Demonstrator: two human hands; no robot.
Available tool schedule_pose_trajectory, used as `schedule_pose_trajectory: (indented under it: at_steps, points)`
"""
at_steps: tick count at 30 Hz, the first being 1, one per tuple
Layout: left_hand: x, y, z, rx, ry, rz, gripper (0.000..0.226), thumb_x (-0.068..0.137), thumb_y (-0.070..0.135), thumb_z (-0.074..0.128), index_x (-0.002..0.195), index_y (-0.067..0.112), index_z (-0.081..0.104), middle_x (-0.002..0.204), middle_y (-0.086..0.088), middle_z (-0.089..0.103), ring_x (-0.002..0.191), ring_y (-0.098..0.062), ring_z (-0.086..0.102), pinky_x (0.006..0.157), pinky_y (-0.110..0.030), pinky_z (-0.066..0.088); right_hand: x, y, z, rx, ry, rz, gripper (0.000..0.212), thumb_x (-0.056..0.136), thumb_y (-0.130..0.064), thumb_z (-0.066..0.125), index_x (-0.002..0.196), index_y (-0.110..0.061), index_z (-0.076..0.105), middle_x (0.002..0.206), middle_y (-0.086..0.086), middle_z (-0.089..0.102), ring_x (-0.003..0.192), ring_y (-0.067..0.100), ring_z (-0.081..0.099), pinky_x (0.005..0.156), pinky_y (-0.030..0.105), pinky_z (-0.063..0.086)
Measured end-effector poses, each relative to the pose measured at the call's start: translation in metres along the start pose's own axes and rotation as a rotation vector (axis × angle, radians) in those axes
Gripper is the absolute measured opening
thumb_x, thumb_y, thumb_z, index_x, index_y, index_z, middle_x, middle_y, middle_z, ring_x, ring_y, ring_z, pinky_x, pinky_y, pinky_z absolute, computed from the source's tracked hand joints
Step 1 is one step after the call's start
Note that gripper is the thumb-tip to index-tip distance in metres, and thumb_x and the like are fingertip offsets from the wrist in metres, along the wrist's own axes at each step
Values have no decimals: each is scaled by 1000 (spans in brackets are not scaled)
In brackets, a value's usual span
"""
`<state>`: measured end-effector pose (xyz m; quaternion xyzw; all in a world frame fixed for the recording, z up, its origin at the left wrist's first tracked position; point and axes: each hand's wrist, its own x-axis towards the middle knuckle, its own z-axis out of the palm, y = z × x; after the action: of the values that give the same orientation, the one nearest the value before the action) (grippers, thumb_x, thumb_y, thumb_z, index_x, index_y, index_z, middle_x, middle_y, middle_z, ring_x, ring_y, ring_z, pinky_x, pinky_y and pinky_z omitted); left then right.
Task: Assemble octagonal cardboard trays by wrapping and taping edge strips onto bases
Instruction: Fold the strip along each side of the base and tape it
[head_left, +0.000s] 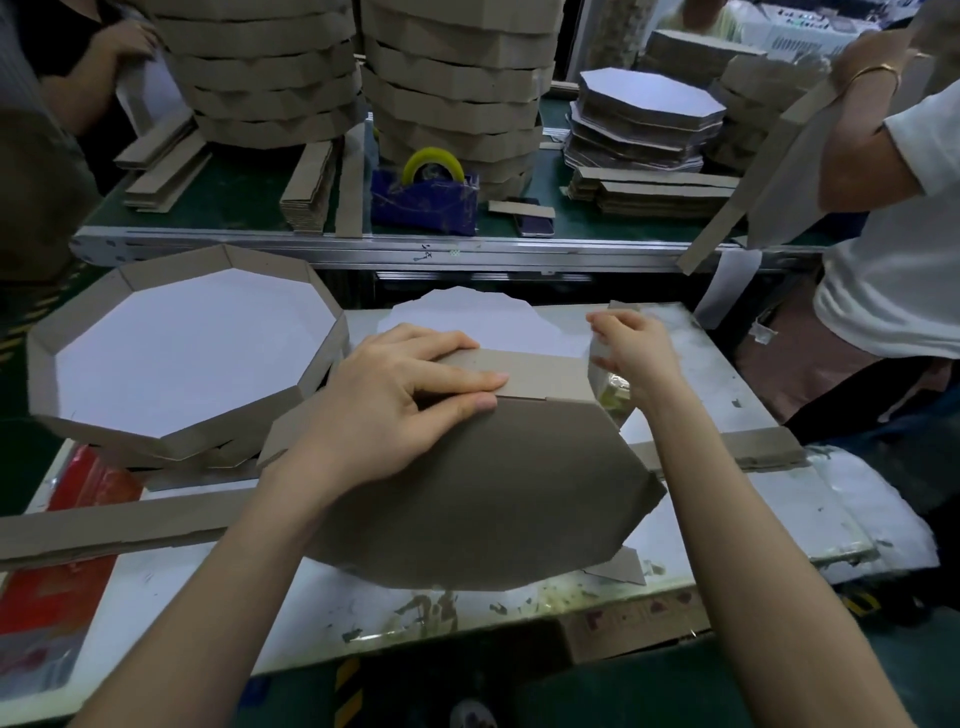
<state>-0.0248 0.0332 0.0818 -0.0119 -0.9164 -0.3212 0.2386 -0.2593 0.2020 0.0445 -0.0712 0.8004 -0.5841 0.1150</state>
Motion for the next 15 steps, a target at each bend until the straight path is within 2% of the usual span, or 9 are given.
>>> schedule_pose_trajectory:
  at_steps: [3,5,7,11,15]
  points:
    - [3,8,3,24,-20,-9,28,85,45,59,111,41,68,124,8,64,116,-12,53,97,-47,43,34,36,-9,15,105,186,29,99,-12,47,125,-13,60,123,8,55,104,26,56,86,41,57]
    - [8,15,7,57,-46,5,28,86,46,58,110,40,70,124,9,64,116,-12,54,96,-46,42,53,58,-15,-33,153,298,37,97,-11,47,134,-11,54,128,13,55,111,33,57,96,49,53]
    - [16,22,10,86,-63,6,29,86,48,56,111,40,71,123,11,64,115,-12,54,96,-44,41,69,76,-20,-124,165,376,38,95,-11,49,133,-8,55,133,17,52,116,40,56,99,53,50]
    - [35,29,17,104,-83,-27,32,85,50,54,111,41,71,121,13,64,114,-10,53,97,-43,41,97,96,-25,-226,104,449,38,95,-6,52,132,3,54,138,20,48,111,40,59,94,51,53]
    - [46,24,26,109,-60,-27,28,85,49,58,109,41,71,117,14,66,111,-10,55,93,-45,45,117,105,-26,-290,46,479,38,95,-4,52,130,9,47,129,24,53,109,40,61,94,54,53]
